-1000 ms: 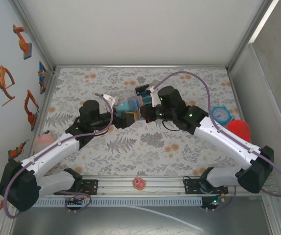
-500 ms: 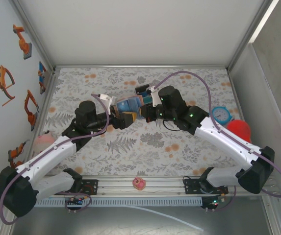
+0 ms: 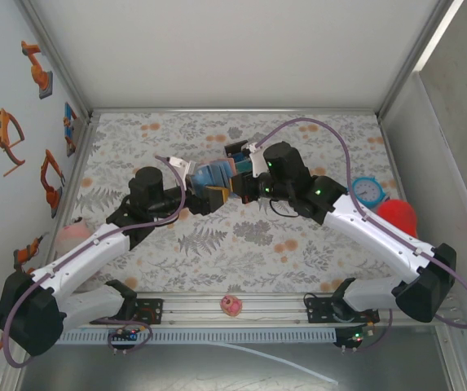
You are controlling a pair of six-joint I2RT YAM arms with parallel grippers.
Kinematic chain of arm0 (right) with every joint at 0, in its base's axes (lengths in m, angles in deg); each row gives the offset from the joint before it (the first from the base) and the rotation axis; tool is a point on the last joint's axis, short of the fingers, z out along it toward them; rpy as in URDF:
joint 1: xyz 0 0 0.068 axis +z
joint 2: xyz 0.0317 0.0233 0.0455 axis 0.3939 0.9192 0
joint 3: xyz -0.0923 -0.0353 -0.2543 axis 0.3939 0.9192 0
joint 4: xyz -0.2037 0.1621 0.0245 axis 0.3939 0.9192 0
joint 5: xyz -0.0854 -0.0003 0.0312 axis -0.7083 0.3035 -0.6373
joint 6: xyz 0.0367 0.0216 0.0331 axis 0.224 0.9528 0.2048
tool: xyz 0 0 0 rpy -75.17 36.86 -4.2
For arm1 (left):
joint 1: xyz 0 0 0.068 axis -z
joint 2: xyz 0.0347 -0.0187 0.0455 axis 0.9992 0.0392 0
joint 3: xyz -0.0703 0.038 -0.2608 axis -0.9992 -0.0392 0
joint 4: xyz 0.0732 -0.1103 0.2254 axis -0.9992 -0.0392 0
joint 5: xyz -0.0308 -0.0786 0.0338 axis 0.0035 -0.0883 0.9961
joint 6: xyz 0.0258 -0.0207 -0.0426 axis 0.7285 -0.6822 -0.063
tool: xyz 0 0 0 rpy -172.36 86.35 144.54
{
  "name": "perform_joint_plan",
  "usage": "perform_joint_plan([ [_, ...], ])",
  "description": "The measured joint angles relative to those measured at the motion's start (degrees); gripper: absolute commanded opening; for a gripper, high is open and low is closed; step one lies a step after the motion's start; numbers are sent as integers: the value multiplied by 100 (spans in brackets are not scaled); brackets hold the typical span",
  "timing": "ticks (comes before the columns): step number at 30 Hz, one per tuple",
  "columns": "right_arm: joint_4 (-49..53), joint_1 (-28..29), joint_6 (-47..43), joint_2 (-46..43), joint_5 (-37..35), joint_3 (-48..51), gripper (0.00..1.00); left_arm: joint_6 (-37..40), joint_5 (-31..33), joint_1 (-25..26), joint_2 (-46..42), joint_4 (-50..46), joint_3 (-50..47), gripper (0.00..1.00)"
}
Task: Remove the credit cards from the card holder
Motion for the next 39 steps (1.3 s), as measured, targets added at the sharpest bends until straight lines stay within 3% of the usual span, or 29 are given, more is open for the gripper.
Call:
perform_joint_plan([
  [39, 4, 0, -2, 0, 13, 0, 0, 4, -2, 0, -81, 2, 4, 97],
])
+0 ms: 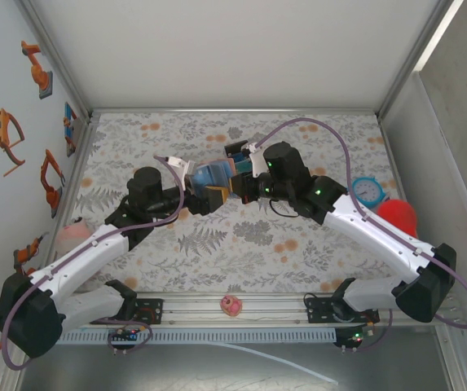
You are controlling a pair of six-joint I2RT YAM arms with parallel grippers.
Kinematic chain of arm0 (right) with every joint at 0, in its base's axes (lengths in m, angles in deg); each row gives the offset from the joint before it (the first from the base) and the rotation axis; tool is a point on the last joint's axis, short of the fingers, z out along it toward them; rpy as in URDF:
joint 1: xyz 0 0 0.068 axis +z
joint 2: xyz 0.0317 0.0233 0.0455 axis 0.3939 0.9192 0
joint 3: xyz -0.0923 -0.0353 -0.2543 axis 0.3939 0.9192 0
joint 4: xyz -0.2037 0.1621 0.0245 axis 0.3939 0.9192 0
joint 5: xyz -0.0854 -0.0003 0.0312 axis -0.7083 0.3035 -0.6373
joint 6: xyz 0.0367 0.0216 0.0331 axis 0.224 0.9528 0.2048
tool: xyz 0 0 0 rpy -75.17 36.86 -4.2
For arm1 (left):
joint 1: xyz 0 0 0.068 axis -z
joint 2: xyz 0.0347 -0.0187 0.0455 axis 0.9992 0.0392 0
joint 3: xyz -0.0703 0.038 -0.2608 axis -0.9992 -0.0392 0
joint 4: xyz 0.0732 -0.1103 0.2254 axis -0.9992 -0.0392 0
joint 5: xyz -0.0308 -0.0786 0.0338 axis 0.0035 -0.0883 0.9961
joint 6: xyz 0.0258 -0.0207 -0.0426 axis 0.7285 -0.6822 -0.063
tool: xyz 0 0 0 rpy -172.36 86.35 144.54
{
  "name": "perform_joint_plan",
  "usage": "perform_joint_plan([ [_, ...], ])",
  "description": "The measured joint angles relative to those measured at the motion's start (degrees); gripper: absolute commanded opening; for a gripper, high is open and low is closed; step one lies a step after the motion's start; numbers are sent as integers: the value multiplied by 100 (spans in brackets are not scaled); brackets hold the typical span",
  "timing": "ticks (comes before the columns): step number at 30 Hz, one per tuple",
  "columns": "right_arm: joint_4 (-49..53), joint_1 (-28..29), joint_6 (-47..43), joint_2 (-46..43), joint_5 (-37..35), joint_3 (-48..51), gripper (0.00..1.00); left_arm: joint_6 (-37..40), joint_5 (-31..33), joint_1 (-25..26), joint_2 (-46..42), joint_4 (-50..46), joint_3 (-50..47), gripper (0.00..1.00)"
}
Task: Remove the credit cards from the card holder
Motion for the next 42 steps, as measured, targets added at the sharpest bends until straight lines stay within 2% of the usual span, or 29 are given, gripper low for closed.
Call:
perform_joint_plan([
  [23, 13, 7, -2, 13, -7, 0, 0, 0, 2, 0, 162, 9, 2, 99],
  [29, 52, 13, -4, 11, -92, 0, 0, -7, 2, -2, -9, 0, 0, 95],
  [42, 59, 26, -2, 11, -63, 0, 0, -7, 0, -17, -197, 4, -37, 96],
])
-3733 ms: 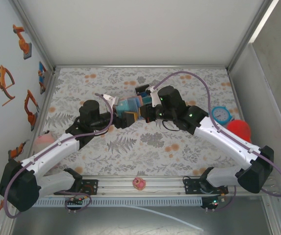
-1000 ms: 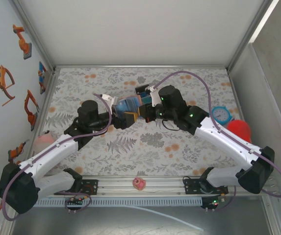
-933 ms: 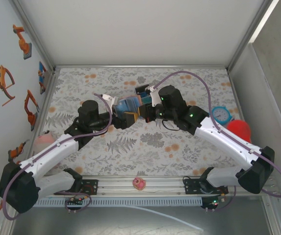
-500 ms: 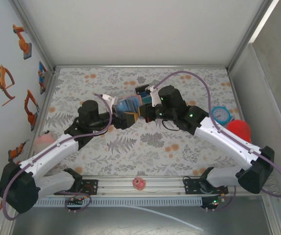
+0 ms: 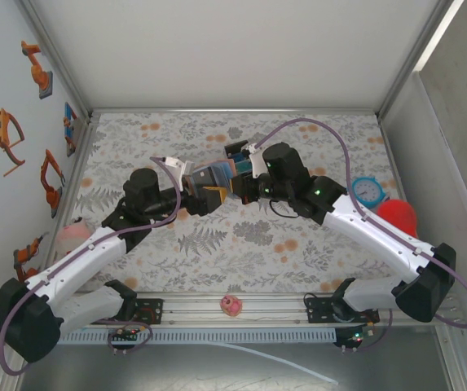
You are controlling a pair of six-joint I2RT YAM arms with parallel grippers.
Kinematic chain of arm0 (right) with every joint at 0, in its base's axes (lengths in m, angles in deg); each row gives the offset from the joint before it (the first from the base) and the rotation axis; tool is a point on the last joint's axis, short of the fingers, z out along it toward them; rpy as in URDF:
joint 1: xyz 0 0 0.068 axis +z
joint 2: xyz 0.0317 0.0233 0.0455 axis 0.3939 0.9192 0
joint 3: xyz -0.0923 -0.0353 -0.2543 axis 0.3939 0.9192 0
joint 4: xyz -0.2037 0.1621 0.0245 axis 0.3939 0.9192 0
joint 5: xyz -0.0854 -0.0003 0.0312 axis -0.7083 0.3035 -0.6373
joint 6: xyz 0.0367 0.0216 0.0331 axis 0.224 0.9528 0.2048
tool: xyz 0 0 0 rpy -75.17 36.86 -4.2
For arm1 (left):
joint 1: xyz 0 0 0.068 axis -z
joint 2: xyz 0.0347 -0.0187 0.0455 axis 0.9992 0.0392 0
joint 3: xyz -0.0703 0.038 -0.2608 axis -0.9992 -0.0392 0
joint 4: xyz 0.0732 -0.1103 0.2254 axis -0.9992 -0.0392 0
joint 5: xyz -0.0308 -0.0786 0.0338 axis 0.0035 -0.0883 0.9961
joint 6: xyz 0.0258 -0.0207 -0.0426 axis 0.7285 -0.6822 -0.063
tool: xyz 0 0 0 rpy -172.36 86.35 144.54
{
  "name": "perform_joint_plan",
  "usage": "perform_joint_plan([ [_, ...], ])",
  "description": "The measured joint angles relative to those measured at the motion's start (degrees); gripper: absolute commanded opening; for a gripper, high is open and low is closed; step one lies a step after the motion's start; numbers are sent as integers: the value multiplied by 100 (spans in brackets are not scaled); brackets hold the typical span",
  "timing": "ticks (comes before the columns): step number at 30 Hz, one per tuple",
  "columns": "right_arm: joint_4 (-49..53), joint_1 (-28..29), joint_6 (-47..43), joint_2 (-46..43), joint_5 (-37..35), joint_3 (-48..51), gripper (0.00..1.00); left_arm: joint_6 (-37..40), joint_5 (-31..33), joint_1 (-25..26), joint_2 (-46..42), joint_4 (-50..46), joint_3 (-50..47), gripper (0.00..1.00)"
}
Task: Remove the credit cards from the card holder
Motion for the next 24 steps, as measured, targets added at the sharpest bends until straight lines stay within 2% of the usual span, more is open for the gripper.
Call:
perform_joint_plan([
  [1, 0, 0, 0, 0, 7, 0, 0, -2, 2, -2, 0, 0, 0, 95],
  [6, -20, 2, 0, 0, 140, 0, 0, -72, 4, -33, 70, 2, 0, 71],
  [11, -15, 2, -2, -4, 151, 0, 0, -118, 22, -107, 118, 2, -4, 57],
  [16, 2, 2, -2, -26, 151, -22, 0, -166, 52, -179, 118, 0, -13, 33],
  [24, -157, 0, 7, -90, 590, -22, 0, -238, 66, -269, 118, 55, -96, 23],
])
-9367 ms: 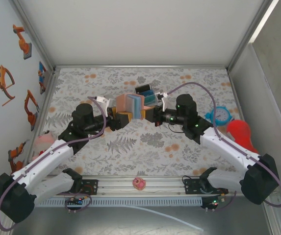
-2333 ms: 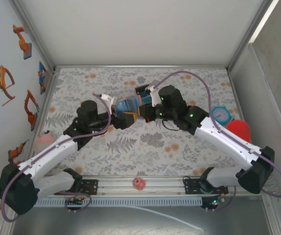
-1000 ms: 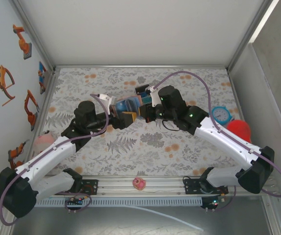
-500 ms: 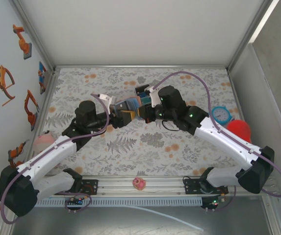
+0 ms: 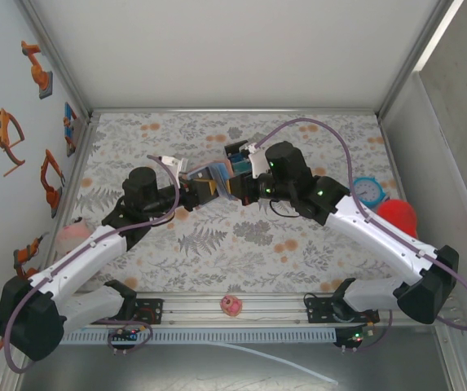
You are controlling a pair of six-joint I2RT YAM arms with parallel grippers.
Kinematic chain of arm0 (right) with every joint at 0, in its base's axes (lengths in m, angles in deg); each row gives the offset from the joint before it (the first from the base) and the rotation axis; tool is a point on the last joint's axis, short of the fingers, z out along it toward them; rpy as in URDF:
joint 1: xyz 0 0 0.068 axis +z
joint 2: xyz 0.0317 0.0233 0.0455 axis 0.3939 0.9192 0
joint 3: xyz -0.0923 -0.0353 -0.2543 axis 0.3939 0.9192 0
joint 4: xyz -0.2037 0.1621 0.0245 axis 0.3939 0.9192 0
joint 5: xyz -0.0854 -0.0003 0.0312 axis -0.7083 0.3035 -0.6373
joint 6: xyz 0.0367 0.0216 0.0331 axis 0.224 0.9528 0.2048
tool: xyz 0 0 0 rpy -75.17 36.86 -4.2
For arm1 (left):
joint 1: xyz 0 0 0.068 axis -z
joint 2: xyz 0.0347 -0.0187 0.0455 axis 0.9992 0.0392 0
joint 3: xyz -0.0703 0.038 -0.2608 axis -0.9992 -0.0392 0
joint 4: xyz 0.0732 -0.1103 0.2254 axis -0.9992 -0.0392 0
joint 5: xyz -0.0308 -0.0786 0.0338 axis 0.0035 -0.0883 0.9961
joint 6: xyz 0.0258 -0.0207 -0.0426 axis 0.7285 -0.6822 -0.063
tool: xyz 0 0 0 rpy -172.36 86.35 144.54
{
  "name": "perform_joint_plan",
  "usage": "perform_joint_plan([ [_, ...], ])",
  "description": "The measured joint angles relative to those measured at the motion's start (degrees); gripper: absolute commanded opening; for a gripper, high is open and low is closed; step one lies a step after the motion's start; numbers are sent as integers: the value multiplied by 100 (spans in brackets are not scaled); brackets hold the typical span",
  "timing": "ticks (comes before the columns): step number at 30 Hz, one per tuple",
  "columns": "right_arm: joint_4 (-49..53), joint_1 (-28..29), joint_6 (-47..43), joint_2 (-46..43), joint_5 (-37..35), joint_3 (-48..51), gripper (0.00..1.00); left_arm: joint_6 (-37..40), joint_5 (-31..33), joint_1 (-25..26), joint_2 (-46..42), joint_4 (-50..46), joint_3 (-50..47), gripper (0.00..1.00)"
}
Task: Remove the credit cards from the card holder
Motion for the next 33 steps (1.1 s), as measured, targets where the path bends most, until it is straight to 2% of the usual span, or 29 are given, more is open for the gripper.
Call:
perform_joint_plan([
  [4, -125, 0, 20, 0, 234, 0, 0, -39, -24, -33, 39, 105, -17, 17],
  [15, -164, 0, 15, -151, 31, 61, 0, -168, -133, -66, 50, 420, -57, 8],
  [23, -173, 0, 9, -162, 9, 79, 17, -240, -251, -103, 28, 503, -105, 7],
  [28, -332, 0, -28, -195, 31, 83, 40, -262, -282, -114, -7, 501, -142, 6],
  [33, -426, 0, -7, -205, 57, 87, 46, -284, -315, -114, -7, 503, -162, 6],
])
